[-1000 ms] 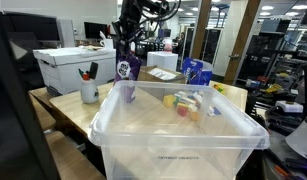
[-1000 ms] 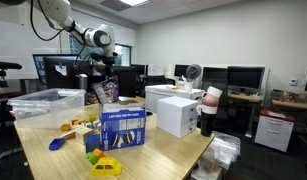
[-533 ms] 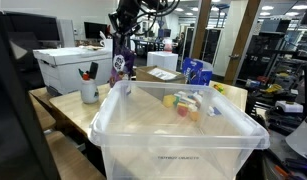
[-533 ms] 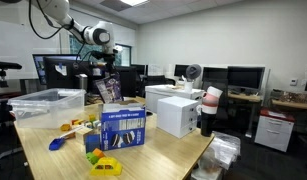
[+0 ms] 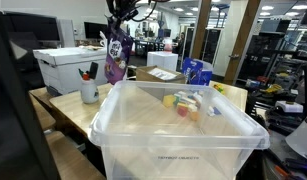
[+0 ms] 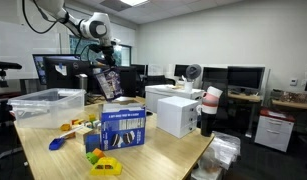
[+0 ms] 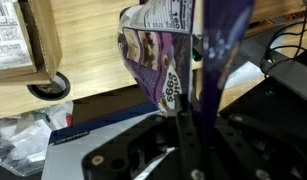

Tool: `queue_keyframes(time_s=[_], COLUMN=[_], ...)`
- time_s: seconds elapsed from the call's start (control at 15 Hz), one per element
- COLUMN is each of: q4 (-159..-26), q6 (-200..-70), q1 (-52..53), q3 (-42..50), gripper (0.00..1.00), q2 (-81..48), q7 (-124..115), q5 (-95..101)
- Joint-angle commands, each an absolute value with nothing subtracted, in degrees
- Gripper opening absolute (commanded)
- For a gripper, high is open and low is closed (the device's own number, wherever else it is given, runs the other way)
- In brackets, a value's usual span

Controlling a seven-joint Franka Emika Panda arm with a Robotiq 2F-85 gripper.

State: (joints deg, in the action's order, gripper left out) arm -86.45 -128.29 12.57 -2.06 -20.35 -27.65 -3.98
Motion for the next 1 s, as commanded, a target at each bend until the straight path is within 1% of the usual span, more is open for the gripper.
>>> queue_keyframes(time_s=[0.0,0.33,0.53,0.93], q4=[-90.3,-93.7,-98.1,-108.7], q6=[-130.7,-131.9,-132.6,-131.1], q1=[13.9,16.4,17.0,15.1], q3=[-1.9,-3.3,-6.1,-12.1], gripper=[0.04,0.04,0.04,0.04], q2=[-14.8,-6.4,0.7,12.5], q7=[-30.3,-35.1,-38.0,-40.0], q5=[-0.5,8.6,13.8,12.4])
